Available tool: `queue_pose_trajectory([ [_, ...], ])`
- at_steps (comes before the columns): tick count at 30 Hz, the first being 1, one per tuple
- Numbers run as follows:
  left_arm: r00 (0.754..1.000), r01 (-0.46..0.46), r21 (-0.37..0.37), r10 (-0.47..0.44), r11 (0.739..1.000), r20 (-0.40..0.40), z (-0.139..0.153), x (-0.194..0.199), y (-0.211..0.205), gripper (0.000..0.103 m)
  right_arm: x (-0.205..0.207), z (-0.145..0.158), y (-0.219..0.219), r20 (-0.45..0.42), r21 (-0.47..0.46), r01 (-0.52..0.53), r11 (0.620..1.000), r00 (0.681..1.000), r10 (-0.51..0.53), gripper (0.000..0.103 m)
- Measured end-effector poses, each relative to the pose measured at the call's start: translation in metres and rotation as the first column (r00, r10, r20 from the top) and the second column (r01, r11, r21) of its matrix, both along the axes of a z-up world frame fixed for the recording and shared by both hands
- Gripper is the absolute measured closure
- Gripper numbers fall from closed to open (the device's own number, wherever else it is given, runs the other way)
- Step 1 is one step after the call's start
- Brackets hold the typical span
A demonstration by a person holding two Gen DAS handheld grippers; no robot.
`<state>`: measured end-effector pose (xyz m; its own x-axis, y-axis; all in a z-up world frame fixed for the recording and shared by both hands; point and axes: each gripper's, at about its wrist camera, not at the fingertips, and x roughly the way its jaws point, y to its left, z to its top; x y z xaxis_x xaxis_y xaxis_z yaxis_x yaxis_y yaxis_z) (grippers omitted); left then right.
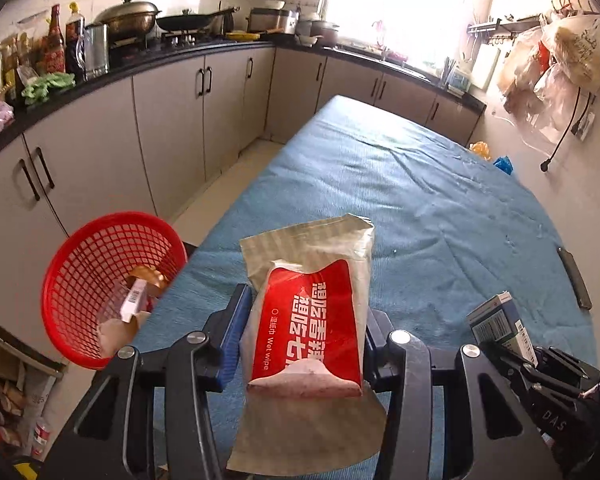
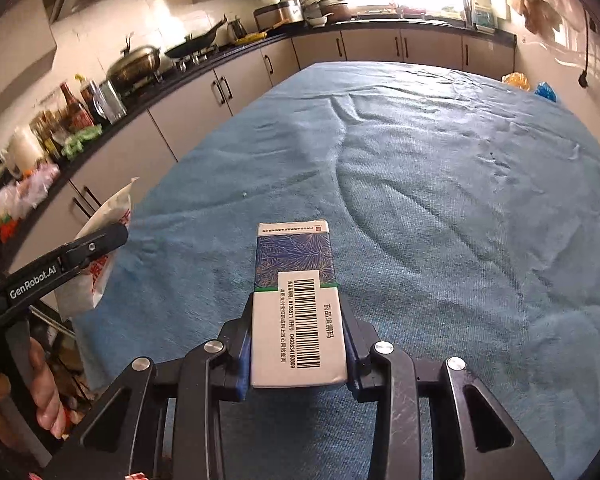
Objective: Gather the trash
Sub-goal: 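Carry the wet-wipe pack and blue-white box over the red basket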
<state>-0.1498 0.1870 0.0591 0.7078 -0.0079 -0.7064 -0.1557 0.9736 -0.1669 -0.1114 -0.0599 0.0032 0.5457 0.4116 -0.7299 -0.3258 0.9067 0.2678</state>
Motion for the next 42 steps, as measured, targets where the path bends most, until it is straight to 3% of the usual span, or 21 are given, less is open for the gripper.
queue_pose_trajectory([
  [8, 1.000, -0.006, 0.038, 0.005, 0.999, 0.019, 0.007, -0.012, -0.001, 0.057, -0.007, 0.013, -0.004, 0.037, 0.050, 0.021, 0.999, 0.999, -0.023, 0.065],
  [19, 0.998, -0.048, 0.092, 0.043, 0.995, 0.047, 0.012, -0.021, 0.009, 0.057, -0.009, 0.024, 0.013, 0.057, 0.039, -0.020, 0.999, 0.998, 0.018, 0.065],
  [42, 0.962, -0.273, 0.099, 0.271, 0.957, 0.029, 0.013, -0.037, 0.107, 0.057, 0.006, 0.038, 0.127, 0.057, 0.001, -0.246, 0.969, 0.968, 0.245, 0.065],
])
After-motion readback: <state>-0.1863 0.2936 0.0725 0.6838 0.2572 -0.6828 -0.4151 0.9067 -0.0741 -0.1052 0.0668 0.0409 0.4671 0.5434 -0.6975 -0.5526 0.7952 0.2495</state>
